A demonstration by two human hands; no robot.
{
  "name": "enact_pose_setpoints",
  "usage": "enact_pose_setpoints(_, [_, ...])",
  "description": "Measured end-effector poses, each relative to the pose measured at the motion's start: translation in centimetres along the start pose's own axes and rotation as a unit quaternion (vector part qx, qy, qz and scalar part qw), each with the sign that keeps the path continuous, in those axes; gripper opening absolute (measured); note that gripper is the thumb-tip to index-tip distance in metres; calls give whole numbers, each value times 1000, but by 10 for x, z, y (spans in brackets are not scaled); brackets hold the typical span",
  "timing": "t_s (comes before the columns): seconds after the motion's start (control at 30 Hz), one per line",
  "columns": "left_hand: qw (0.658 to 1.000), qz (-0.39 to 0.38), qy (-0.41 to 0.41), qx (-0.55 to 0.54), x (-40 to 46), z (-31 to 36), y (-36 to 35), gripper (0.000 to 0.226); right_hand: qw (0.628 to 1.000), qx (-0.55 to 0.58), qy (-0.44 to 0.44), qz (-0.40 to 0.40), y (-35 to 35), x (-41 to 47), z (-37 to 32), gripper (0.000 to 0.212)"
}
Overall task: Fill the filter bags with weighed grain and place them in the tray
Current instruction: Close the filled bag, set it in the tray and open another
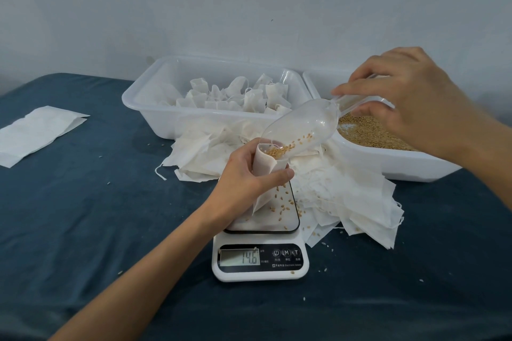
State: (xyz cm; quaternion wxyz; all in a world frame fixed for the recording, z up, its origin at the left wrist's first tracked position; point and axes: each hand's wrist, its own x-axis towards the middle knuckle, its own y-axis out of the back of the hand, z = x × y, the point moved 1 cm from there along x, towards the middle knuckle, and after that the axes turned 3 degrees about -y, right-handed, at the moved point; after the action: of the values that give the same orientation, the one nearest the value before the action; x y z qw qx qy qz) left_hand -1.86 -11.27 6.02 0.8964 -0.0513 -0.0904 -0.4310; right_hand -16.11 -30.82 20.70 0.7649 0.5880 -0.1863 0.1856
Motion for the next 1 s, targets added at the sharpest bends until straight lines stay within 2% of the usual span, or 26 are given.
enact_pose_setpoints(0.6, [1000, -6, -1, -15, -1, 1, 0, 44, 1000, -13, 8, 11, 2, 1, -1, 39])
enact_pose_setpoints(1.0, [1000, -17, -11, -20, -1, 2, 0, 37, 997, -51, 33, 39, 6, 3, -3, 38])
